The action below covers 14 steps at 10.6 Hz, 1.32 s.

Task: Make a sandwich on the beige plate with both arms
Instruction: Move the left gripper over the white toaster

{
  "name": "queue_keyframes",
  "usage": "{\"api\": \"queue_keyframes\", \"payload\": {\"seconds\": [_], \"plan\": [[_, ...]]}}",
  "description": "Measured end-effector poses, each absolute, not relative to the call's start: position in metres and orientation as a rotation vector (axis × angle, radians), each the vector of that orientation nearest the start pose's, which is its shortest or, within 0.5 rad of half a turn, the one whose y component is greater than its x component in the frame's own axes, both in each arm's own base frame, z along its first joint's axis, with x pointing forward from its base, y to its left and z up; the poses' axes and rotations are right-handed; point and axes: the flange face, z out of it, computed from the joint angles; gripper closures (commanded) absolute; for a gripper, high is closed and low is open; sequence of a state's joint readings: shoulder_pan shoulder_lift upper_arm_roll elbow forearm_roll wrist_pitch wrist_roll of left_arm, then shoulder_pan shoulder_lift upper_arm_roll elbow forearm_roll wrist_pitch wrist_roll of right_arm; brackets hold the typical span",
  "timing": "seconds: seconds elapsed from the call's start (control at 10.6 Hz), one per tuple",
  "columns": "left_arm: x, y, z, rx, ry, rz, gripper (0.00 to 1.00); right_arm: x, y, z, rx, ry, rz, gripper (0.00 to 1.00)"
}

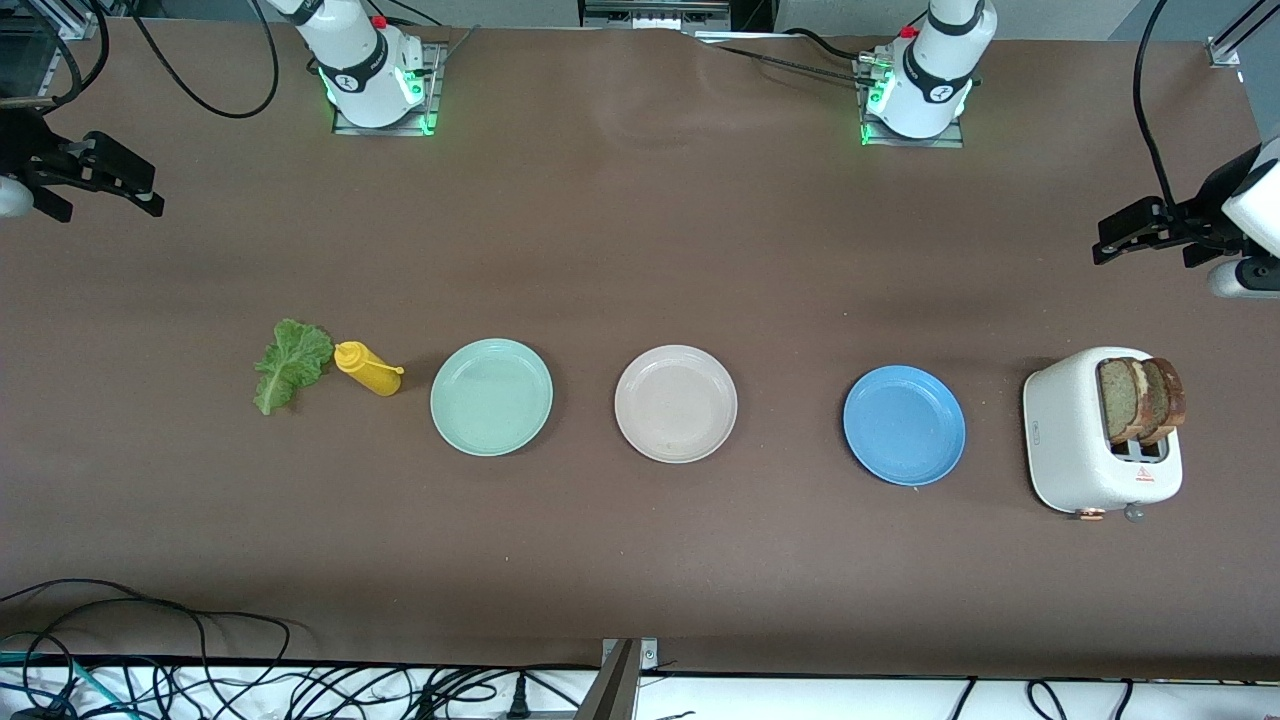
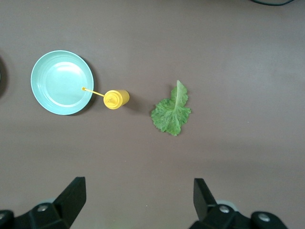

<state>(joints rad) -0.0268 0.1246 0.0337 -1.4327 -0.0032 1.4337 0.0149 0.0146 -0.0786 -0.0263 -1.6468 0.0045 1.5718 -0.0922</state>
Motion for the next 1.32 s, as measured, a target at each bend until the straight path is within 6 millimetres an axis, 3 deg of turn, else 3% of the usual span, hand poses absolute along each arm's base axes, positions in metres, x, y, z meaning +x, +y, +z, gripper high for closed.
{"api": "queue_keyframes", "payload": {"seconds": [0.57, 0.85, 1.32], "plan": [[0.623, 0.054, 0.536, -3.138, -0.039, 0.200, 0.00, 0.529, -0.006, 0.632, -3.133, -0.127, -0.006, 0.00], [0.648, 0.091, 0.487, -3.140, -0.044, 0.166, 0.00, 0.529, -0.006, 0.632, -3.133, -0.128, -0.007, 0.00], [0.672, 0.111, 0.418, -3.140, -0.007, 0.173, 0.00, 0.529, -0.005, 0.632, -3.133, -0.129, -0.006, 0.00]]}}
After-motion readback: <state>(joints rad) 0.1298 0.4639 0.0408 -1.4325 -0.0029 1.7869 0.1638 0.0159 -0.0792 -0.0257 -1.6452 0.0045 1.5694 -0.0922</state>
